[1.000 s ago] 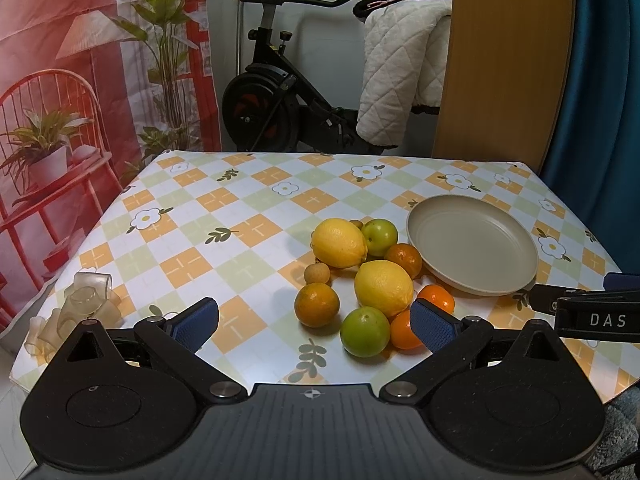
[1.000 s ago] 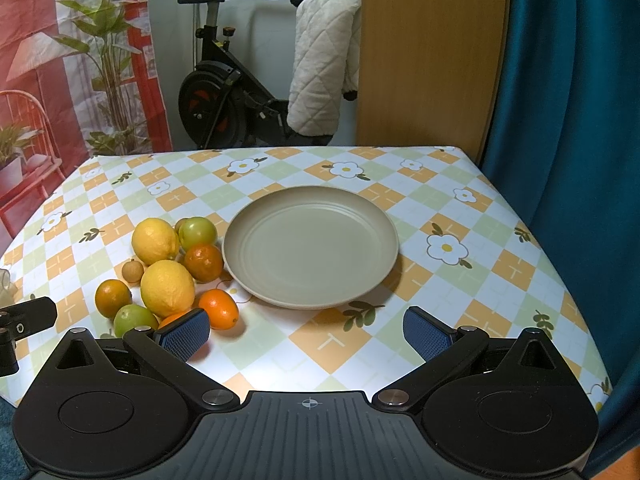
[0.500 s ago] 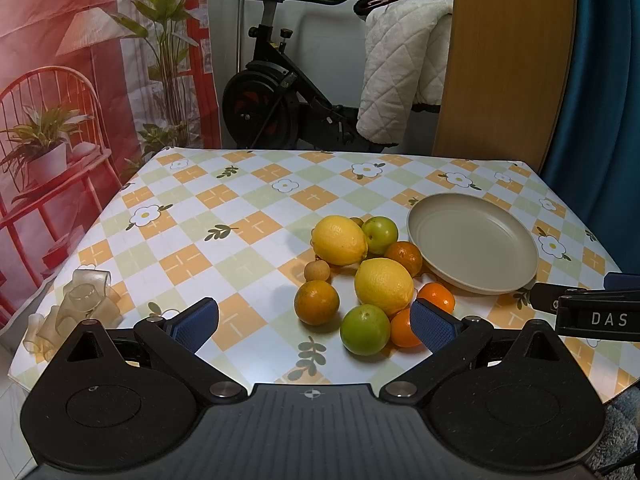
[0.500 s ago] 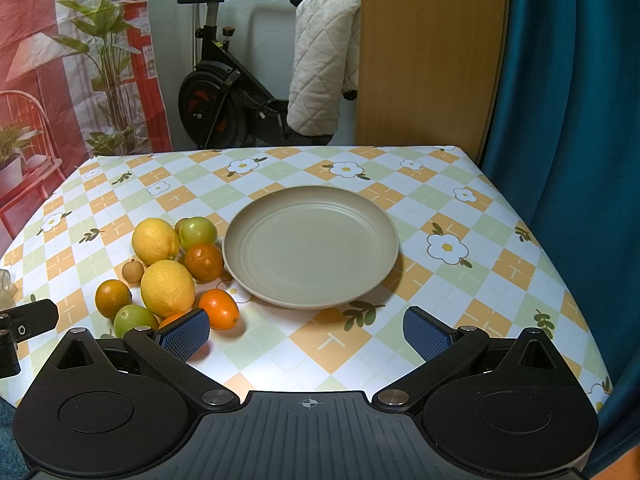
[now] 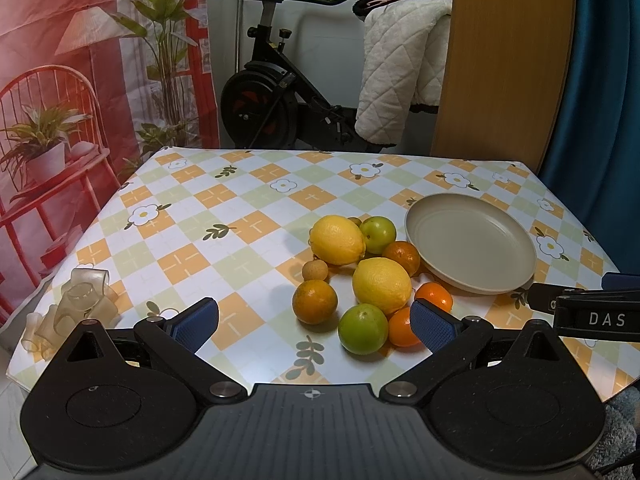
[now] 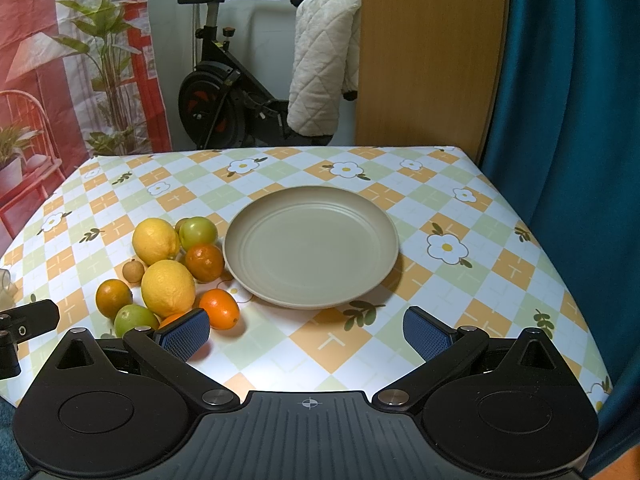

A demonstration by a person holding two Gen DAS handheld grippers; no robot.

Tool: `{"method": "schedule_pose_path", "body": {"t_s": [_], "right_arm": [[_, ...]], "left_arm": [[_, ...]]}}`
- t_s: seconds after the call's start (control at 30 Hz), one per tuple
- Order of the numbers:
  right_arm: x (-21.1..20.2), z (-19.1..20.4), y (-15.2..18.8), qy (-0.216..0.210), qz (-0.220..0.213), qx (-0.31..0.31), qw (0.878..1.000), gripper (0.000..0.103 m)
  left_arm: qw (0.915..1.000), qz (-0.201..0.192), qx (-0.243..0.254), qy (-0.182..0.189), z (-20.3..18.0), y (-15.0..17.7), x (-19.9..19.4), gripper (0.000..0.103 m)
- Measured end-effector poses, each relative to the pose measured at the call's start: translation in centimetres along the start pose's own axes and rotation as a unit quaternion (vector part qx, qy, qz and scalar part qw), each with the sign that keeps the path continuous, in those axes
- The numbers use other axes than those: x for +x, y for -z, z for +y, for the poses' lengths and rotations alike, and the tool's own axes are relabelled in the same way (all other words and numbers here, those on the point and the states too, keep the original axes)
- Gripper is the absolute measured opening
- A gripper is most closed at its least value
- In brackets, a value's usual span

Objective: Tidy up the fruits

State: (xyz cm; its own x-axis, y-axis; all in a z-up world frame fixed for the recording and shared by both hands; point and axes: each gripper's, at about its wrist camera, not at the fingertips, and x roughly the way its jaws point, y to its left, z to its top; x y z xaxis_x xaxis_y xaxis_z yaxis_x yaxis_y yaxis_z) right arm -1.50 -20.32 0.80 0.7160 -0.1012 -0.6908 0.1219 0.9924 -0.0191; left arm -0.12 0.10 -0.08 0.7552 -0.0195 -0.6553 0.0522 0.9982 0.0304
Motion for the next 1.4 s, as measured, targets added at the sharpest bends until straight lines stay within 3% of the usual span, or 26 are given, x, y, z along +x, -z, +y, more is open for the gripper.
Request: {"method": "schedule_pose_path", "body": {"t_s": [0.9,1.3,1.4], "right_arm": [[0.1,0.4,0.2,0.000,-0.002,-0.003,1.000,0.102],[0.9,0.0,-2.6,-0.055,-0.050,-0.009,0.997,0.099],[1.7,0.4,-3.0,-0.074,-0.050,-0.015,0.996,0.103]], "left_arm": [[0.9999,0.007,-0.011,-0.002,0.6,0.0,0.3,0.103],[0.9982,-0.016,-0.050,-0.030,4.0,-2.5,1.5,0.102],[0.9976,-0.021,-0.059,-0.029,4.7,-3.0,2.1,0.095]]}}
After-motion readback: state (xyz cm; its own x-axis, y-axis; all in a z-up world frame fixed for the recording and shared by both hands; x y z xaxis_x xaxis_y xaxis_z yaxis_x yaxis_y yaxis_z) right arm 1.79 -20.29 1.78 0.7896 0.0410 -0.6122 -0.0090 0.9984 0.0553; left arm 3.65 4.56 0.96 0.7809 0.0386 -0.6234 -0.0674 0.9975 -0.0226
